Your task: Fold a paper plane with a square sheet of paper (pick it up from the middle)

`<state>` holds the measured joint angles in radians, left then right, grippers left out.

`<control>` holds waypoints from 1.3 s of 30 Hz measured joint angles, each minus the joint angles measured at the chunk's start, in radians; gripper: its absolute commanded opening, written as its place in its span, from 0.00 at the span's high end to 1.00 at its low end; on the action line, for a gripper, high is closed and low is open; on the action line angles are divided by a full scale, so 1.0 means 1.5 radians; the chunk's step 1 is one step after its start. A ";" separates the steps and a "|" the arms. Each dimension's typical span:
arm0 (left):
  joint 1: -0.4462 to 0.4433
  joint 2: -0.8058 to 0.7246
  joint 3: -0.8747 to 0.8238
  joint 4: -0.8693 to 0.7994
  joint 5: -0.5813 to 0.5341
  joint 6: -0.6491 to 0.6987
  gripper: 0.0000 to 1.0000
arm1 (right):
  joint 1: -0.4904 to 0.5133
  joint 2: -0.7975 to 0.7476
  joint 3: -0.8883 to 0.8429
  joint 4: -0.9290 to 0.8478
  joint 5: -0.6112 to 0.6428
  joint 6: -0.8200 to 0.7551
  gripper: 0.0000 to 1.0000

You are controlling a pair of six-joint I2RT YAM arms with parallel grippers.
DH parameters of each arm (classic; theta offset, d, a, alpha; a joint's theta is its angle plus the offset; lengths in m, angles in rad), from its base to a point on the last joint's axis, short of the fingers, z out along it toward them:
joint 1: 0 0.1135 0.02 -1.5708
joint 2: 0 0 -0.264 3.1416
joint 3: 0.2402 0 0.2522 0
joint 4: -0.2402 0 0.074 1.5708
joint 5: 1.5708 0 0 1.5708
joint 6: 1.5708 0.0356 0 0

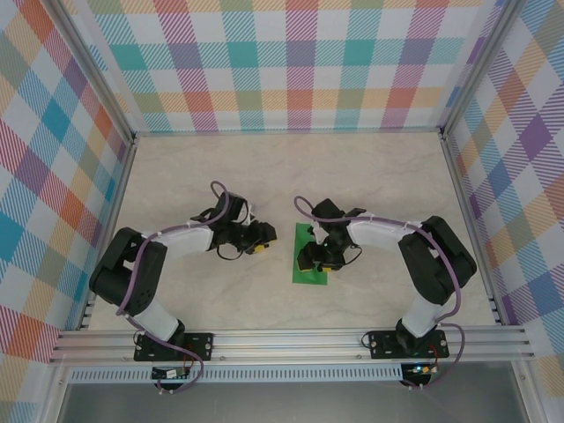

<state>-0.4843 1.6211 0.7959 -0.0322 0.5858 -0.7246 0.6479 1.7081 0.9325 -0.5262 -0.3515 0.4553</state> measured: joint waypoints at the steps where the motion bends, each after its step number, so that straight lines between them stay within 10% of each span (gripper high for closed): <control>1: -0.011 0.006 0.000 0.011 0.007 -0.003 0.69 | -0.005 -0.001 -0.005 0.007 -0.011 0.000 0.39; 28: -0.123 0.143 0.022 0.110 0.038 -0.050 0.97 | -0.050 -0.126 -0.049 0.084 -0.078 0.007 0.27; 39: -0.123 0.143 0.022 0.111 0.038 -0.050 0.98 | -0.052 -0.139 -0.060 0.099 -0.010 0.075 0.73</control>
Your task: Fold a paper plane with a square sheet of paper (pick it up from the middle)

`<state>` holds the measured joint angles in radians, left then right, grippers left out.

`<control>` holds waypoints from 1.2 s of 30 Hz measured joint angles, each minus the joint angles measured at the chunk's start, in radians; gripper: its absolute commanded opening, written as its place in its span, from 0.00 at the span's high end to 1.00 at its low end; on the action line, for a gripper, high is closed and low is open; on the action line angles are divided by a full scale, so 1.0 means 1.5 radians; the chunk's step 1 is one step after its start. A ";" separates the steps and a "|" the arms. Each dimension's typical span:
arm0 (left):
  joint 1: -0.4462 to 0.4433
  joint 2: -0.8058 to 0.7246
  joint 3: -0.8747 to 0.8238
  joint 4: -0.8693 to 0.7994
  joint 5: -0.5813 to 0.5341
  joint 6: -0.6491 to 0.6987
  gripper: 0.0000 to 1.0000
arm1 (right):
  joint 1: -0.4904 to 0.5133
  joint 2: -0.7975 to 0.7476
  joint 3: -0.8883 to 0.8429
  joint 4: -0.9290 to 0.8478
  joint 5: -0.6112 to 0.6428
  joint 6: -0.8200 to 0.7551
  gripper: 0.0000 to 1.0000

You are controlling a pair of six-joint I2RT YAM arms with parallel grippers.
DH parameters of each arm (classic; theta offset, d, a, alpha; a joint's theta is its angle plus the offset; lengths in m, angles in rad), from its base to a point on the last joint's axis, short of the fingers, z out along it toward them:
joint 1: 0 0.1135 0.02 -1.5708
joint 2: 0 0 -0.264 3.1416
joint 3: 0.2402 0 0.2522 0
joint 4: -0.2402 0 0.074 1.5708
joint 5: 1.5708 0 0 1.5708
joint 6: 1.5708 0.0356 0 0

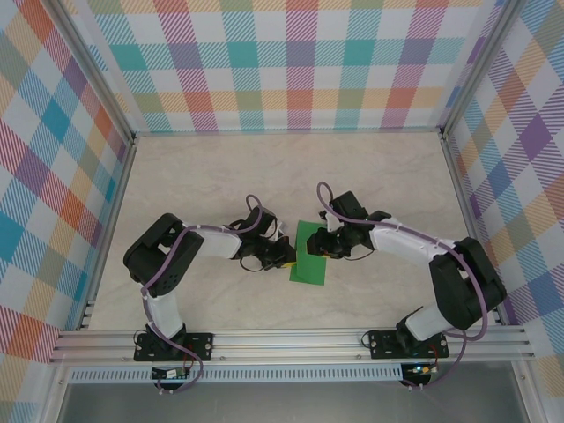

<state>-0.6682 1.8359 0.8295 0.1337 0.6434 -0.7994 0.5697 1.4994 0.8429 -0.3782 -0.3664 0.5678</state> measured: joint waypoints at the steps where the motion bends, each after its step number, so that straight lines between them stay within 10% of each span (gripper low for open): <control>1: 0.000 0.000 0.000 0.000 0.000 0.000 0.99 | 0.000 0.006 0.000 0.000 0.003 0.004 0.75; 36: -0.039 -0.037 -0.030 0.126 0.058 -0.038 0.99 | -0.015 0.050 0.009 -0.020 0.012 0.035 0.75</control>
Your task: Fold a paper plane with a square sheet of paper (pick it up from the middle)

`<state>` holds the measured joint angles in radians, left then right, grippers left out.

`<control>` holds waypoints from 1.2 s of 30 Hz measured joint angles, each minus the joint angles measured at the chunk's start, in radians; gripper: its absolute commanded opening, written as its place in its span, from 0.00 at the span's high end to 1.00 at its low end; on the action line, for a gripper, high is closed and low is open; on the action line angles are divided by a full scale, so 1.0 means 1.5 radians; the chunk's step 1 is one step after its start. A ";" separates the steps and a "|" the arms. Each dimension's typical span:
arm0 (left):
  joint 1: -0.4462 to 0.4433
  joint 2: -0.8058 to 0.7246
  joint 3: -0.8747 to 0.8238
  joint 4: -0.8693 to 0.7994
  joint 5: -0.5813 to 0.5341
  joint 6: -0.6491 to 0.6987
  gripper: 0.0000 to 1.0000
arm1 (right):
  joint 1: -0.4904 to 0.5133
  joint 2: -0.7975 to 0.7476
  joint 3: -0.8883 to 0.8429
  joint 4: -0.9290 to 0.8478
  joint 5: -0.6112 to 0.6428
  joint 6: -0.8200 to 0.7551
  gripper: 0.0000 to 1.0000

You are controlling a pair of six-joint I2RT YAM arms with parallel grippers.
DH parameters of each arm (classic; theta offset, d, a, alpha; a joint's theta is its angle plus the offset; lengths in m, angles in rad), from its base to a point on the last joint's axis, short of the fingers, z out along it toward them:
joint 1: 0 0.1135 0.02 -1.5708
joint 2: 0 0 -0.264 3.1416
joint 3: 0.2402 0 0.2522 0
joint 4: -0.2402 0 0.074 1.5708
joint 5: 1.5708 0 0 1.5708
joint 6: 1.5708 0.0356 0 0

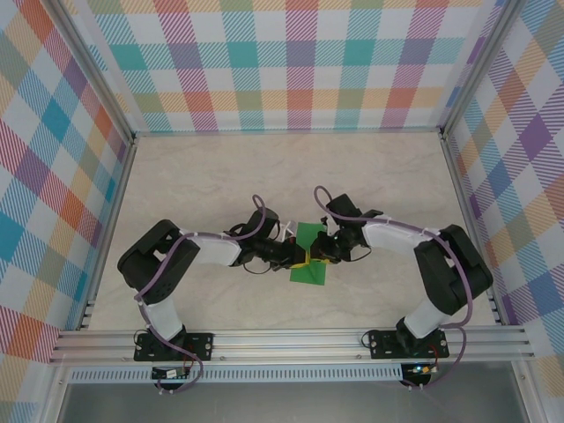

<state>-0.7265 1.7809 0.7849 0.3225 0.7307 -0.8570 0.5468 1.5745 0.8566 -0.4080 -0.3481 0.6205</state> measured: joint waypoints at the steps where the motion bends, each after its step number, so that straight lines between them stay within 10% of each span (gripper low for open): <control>1: 0.000 0.003 0.002 0.001 -0.003 -0.003 0.99 | -0.006 -0.013 0.000 0.000 0.000 0.003 0.74; 14: -0.003 0.029 0.012 0.020 -0.042 -0.032 0.99 | -0.037 -0.137 -0.115 0.089 -0.049 0.046 0.57; 36: -0.003 0.029 0.012 0.022 -0.047 -0.032 1.00 | -0.037 -0.067 -0.104 0.122 -0.065 0.030 0.81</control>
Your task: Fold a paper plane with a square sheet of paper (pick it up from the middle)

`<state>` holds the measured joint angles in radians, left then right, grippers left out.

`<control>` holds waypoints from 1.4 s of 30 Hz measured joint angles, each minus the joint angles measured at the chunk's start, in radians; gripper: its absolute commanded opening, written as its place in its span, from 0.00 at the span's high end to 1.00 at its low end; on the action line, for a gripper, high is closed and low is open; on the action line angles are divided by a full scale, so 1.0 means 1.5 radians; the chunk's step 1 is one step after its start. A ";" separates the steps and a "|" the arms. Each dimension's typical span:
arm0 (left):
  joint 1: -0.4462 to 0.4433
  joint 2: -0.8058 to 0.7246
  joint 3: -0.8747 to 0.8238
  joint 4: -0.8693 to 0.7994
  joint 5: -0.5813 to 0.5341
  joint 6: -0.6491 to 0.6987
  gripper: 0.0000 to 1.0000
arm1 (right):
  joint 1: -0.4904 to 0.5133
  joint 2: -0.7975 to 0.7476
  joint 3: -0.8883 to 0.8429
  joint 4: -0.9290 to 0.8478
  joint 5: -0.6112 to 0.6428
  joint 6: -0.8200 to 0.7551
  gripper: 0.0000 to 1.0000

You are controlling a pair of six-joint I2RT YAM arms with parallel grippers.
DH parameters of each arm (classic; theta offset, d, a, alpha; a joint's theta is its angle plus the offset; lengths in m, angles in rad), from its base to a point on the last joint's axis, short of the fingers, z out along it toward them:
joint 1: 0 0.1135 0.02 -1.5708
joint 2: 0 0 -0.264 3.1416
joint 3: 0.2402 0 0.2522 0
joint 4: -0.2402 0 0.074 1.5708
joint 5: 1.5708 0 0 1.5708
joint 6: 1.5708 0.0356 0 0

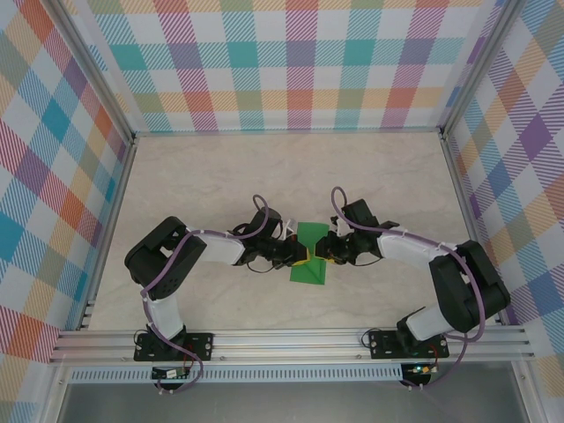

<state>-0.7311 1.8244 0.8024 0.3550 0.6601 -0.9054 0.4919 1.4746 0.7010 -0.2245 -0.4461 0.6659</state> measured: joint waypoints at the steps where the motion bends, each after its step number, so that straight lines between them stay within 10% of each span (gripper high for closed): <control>1: 0.000 0.000 0.000 0.000 0.000 0.000 1.00 | 0.000 0.004 0.002 0.000 0.002 0.000 0.84; 42: -0.014 0.029 0.049 0.007 0.003 0.001 0.99 | 0.000 0.065 0.034 -0.021 0.111 -0.036 0.93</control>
<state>-0.7525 1.8675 0.8764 0.3656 0.6643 -0.9043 0.4919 1.5723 0.7513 -0.2558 -0.2790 0.6125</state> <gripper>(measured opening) 0.040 0.070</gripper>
